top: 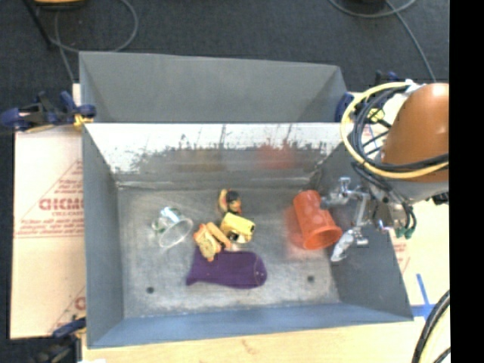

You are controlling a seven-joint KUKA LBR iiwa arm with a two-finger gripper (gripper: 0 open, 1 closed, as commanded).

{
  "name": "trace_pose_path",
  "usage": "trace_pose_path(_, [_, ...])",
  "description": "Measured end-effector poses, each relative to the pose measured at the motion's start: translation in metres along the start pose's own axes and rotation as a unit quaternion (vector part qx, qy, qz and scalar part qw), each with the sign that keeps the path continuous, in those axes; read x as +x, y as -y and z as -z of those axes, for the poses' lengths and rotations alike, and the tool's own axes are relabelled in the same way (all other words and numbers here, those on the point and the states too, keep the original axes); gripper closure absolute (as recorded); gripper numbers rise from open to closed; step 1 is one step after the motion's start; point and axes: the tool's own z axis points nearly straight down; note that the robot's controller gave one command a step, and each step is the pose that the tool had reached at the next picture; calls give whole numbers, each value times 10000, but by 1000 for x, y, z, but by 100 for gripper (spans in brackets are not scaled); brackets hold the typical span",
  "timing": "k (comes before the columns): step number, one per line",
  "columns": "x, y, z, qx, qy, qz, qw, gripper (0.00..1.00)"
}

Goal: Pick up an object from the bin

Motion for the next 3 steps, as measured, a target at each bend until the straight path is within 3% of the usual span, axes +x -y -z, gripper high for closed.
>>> trace_pose_path(1, [-14,-7,-13,8,16,193,9998,0])
trace_pose_path(2, [-27,-20,-19,-15,-17,1402,9901,0])
trace_pose_path(3, [-33,-19,-15,-6,15,1766,9843,0])
